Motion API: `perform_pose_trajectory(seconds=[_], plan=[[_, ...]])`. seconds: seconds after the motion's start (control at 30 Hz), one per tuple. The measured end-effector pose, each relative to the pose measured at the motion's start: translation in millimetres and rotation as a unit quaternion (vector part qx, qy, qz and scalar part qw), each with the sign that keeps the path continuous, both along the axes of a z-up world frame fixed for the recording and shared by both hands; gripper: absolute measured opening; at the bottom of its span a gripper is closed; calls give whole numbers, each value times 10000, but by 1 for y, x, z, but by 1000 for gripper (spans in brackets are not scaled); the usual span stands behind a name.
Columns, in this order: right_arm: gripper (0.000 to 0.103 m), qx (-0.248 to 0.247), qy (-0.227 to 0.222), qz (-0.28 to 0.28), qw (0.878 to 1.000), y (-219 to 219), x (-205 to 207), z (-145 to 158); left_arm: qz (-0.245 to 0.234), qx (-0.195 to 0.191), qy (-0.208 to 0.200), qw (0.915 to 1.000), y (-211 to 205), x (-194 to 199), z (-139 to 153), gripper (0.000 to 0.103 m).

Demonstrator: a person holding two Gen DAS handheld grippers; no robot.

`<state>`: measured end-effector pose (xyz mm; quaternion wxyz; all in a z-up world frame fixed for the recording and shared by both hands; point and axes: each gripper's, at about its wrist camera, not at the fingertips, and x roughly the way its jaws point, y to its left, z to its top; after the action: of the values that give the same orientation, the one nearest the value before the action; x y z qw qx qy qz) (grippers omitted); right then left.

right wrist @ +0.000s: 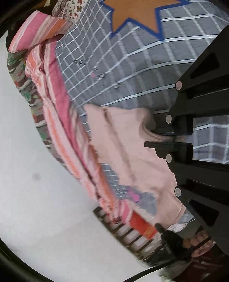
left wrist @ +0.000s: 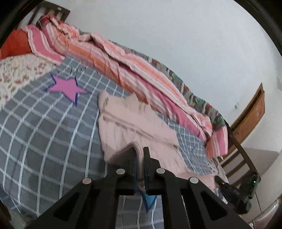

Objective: Fold small clothes
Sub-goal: 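Lift the hem with both tools and fold it toward the collar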

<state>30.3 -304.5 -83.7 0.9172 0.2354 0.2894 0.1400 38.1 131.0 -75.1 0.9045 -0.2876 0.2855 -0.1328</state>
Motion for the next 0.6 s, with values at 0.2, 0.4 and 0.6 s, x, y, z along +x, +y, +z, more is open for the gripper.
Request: perform_pose_trajectory(seconds=[0.2, 0.4, 0.6], plan=[[5, 406, -320, -89, 9986, -8, 29, 24, 318, 123, -52, 9994, 6, 30, 19, 6], [5, 177, -429, -11, 9989, 2, 52, 39, 372, 233, -22, 9990, 6, 48, 24, 6], [5, 96, -362, 12, 9993, 4, 65, 41, 365, 184, 13, 9992, 7, 58, 21, 6]])
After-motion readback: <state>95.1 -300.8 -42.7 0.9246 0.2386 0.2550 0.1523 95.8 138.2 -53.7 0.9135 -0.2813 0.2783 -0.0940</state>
